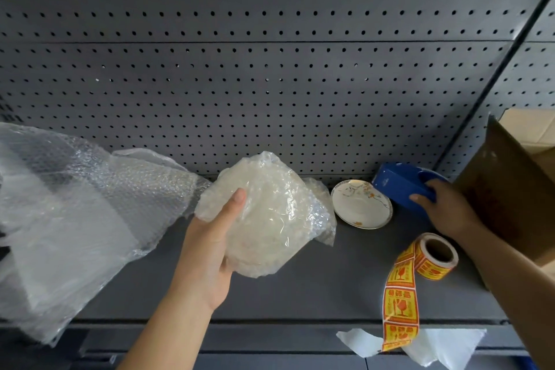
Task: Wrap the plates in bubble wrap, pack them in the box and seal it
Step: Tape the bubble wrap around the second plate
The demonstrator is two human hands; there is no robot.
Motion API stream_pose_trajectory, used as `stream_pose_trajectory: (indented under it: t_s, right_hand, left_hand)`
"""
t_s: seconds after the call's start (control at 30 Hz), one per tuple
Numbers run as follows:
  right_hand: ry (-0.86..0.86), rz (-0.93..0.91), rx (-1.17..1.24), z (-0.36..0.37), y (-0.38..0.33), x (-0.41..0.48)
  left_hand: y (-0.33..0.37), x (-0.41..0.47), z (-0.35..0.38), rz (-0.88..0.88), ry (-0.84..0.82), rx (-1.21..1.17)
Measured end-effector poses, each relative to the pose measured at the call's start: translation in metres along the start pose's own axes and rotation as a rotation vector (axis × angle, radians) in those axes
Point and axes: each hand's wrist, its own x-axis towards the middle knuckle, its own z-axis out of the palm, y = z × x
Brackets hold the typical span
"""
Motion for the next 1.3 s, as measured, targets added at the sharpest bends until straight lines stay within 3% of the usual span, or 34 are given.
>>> stream_pose_trajectory:
  t_s: [0.17,0.4,0.9,1.3]
  right_hand:
    - [0.079,-0.015,-0.129,0.016,0.007,0.007]
    - [0.114,0.006,-0.131,0.018,0.009,0.007]
    - [0.196,0.075,-0.083,0.024,0.007,0.005]
    - [0.269,0.112,-0.098,0.019,0.016,0.003]
  left_hand:
    - [-0.001,0.0,0.002,0.042,0.035,0.022]
    - [-0.011,0.004,0.0,0.073,0.108,0.048]
    - [-0.026,-0.003,-0.001,-0.023,-0.054,0.06]
    - [-0.023,-0.008,0.006,0.056,-0.081,0.024]
